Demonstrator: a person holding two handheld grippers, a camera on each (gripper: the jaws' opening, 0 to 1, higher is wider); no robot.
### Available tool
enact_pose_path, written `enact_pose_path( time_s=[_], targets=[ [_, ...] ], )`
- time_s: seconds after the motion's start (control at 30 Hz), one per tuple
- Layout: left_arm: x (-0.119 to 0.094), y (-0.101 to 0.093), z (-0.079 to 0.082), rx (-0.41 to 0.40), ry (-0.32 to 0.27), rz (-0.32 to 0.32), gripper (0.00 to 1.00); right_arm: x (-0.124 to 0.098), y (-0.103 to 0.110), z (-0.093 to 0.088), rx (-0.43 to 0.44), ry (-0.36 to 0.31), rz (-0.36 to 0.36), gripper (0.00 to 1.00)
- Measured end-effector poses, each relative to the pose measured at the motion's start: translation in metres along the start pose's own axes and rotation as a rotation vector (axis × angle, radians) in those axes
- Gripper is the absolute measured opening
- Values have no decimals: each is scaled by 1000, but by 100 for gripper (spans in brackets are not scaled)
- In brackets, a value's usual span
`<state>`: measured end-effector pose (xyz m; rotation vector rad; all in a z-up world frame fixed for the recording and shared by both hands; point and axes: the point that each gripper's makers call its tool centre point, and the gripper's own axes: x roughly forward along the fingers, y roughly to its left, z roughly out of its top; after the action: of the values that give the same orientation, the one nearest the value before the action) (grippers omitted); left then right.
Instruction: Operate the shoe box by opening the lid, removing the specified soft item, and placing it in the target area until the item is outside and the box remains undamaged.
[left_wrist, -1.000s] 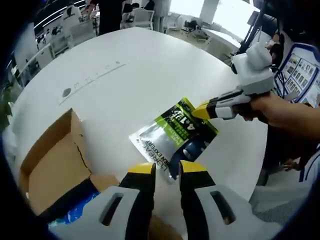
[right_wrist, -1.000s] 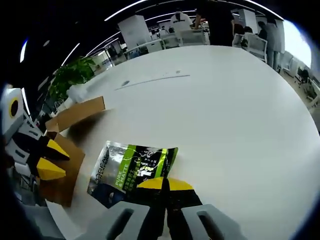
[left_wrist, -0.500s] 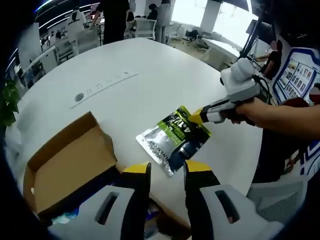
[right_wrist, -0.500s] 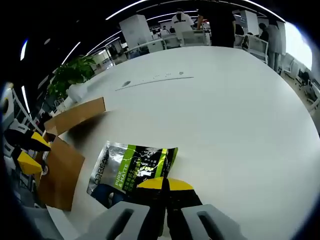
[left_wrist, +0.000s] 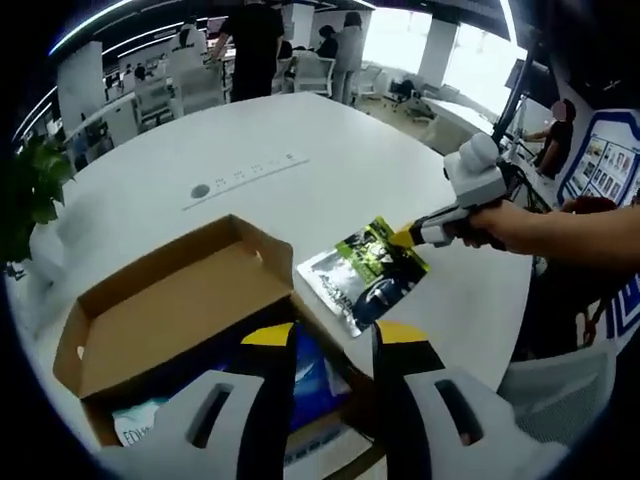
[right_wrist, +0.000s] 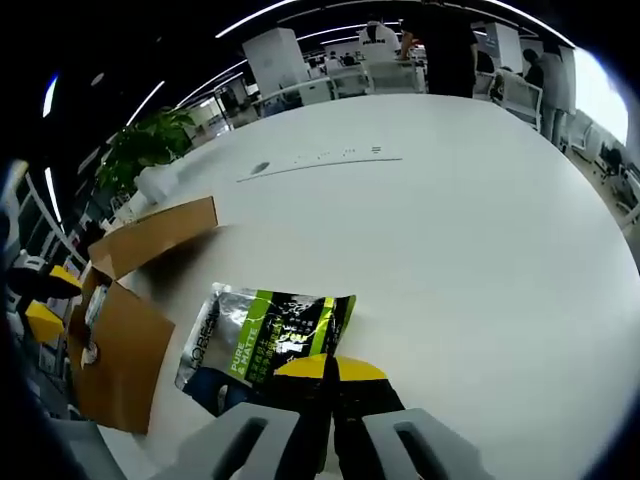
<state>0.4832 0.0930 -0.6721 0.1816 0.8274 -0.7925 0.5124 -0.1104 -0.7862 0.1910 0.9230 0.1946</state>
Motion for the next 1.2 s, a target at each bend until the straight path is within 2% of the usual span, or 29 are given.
enact_pose_path(
  time_s=[0.4,0.87,1.2],
  targets=[
    [-32,32,-21,-53,-37,47,32,8,7,4,6,-1,-1,0],
    [-72,77,-50,-119,-42,147,33,18,15,8,-12,8,3,0],
    [-97,98,-58,-153,-66,196,33,20,16,5,-55,28,-2,0]
  ],
)
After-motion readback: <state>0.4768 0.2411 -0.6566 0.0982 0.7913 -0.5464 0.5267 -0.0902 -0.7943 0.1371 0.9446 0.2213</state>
